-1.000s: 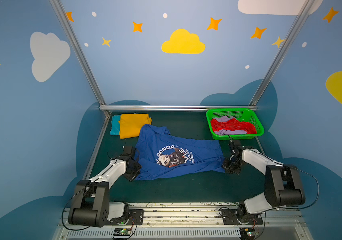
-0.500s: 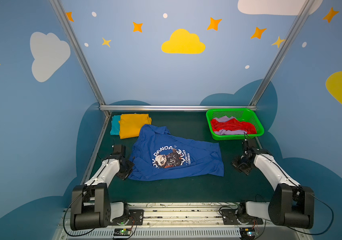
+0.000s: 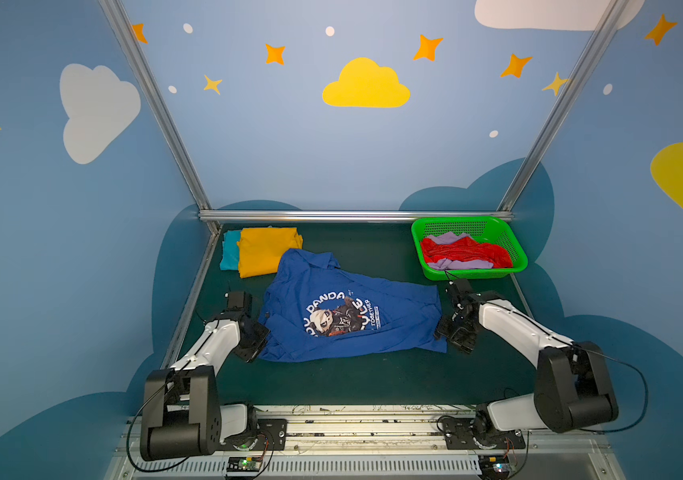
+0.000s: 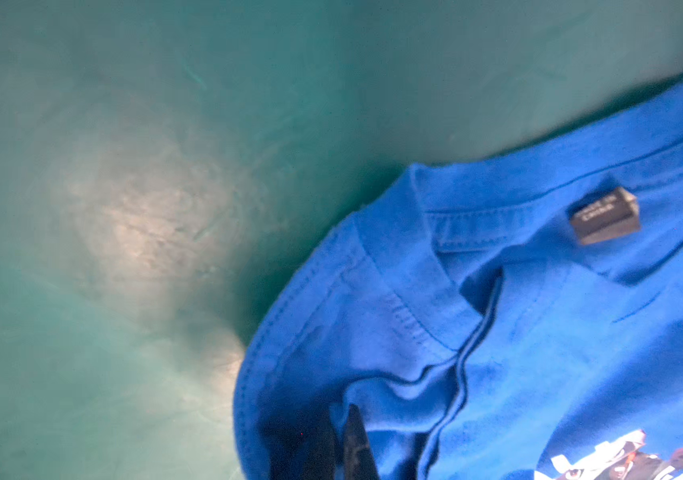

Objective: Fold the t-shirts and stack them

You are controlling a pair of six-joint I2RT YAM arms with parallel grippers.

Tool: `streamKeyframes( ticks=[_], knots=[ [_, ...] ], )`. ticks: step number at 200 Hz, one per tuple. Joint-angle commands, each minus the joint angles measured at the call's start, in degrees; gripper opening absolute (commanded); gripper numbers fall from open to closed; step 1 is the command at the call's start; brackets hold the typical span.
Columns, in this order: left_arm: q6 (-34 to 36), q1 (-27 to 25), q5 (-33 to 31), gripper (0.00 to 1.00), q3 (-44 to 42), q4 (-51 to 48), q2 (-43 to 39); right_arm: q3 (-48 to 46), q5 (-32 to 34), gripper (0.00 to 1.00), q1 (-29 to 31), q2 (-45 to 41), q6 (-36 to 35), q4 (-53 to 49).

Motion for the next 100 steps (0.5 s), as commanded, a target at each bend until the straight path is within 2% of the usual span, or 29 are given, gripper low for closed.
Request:
streamKeyframes(
  ticks=[1, 14, 23, 28, 33, 37, 39, 60, 100],
  knots=[
    [0.1, -0.1, 0.1, 0.04, -0.6, 0.7, 0.4, 0.5, -1.7, 0.62, 0.9, 2.9, 1.1, 3.6],
    [-0.2, -0.2, 0.1, 0.04, -0.8, 1.2, 0.6, 1.1, -2.5, 0.56, 1.4, 4.6, 1.1, 4.3],
    [-0.4, -0.2, 0.1, 0.04, -0.8, 1.6, 0.8, 1.4, -3.0, 0.44, 1.7, 5.7, 0.9, 4.7],
    [-0.5, -0.2, 0.1, 0.04, -0.8, 1.7, 1.0, 1.4, -3.4, 0.34, 1.6, 6.1, 0.7, 4.8],
    [-0.6, -0.2, 0.2, 0.04, -0.7, 1.9, 1.2, 1.4, -3.8, 0.19, 1.6, 6.3, 0.6, 4.7],
    [-0.6, -0.2, 0.2, 0.04, -0.6, 1.9, 1.3, 1.4, -3.7, 0.04, 1.4, 6.4, 0.4, 4.5],
    [-0.7, -0.2, 0.3, 0.04, -0.6, 1.9, 1.3, 1.4, -3.7, 0.00, 1.3, 6.4, 0.4, 4.3],
    [-0.6, 0.1, 0.5, 0.04, 0.4, 1.7, 1.8, 1.0, -2.4, 0.00, -2.1, 3.0, -1.7, 2.2],
    [0.3, 1.3, 0.8, 0.04, 2.3, 0.3, 2.7, 3.8, 1.8, 0.00, -13.7, -8.9, -7.5, -4.9]
  ],
)
